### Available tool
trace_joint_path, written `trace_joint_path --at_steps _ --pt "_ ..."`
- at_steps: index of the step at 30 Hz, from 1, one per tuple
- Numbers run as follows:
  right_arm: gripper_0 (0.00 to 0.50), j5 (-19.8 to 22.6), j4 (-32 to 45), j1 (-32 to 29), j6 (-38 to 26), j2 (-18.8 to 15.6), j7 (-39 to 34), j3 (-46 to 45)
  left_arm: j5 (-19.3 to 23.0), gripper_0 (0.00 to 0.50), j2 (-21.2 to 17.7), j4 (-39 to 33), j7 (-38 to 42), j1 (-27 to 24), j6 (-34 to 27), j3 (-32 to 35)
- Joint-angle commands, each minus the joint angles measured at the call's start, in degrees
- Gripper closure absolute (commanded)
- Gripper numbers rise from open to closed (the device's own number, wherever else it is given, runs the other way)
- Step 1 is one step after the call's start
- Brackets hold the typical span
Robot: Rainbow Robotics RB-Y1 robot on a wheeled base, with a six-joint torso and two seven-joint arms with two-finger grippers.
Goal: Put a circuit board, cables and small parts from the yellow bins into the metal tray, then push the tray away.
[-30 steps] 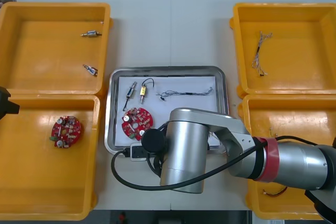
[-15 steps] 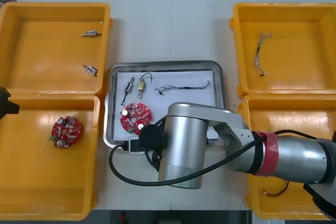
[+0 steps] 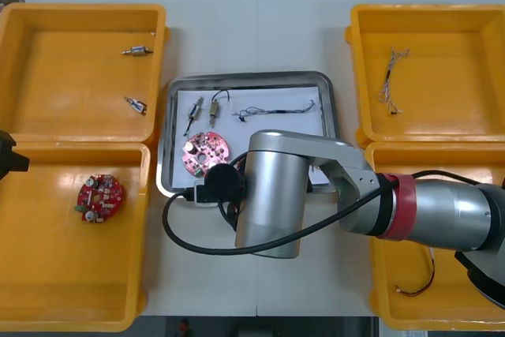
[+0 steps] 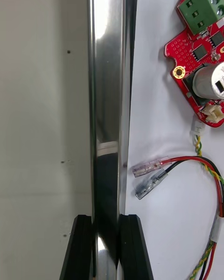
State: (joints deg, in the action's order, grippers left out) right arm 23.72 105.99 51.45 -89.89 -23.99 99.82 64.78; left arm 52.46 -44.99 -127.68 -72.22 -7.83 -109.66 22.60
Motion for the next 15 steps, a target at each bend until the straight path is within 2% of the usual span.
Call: trace_joint_path --at_steps 1,4,15 --pt "0.500 0.4 -2.1 5.0 2.1 -0.7 -1.4 -1.5 0.1 0.000 -2.6 -1.9 0.1 1.2 -0.3 0.9" --pt "0.500 2.2 -3.9 6.7 3.0 -0.7 -1.5 -1.5 0.1 0.000 -2.6 -1.9 0.1 1.2 -0.3 0.9" --pt "0.500 4.8 -10.3 12.0 6.3 -0.7 -0.8 -1.5 0.1 0.000 -2.6 -1.9 0.1 1.2 -0.3 0.9"
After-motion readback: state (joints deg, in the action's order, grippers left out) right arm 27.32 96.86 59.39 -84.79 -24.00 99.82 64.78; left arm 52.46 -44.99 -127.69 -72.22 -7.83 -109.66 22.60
